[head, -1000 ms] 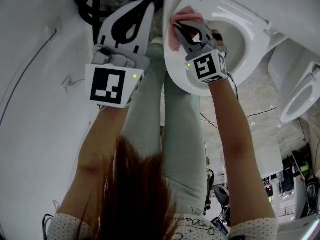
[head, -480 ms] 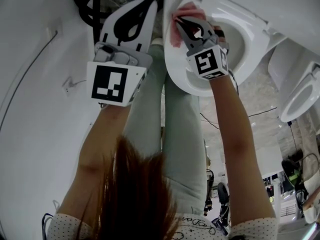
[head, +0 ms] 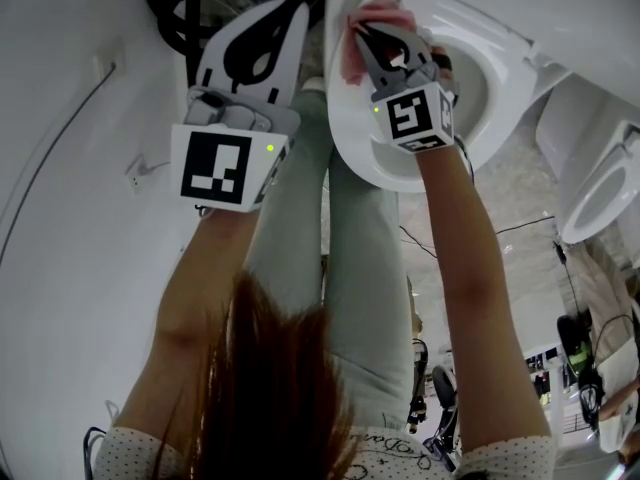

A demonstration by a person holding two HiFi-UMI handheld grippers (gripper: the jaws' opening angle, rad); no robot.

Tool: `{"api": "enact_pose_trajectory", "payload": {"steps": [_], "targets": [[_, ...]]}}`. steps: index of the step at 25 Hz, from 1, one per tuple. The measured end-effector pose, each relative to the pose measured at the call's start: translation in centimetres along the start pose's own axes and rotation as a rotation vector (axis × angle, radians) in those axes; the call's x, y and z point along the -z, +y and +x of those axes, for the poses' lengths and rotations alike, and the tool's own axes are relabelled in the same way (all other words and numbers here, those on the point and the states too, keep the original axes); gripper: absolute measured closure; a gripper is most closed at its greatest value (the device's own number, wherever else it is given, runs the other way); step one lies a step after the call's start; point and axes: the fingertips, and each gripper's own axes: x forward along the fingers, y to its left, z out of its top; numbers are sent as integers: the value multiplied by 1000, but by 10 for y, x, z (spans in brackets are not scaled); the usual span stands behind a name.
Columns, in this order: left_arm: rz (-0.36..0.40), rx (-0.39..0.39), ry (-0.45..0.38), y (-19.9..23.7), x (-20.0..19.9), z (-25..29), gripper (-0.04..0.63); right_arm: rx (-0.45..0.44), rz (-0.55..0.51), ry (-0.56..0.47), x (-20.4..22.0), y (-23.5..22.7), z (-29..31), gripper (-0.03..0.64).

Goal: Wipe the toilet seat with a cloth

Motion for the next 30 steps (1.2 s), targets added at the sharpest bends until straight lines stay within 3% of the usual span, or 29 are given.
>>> {"api": "enact_pose_trajectory", "payload": {"steps": [10, 30], "targets": [[5, 13, 1, -8, 3, -2, 592, 94, -50, 30, 1, -25, -3, 583], [7, 15, 2, -14, 7, -2, 592, 215, 61, 72, 24, -77, -26, 583]]}}
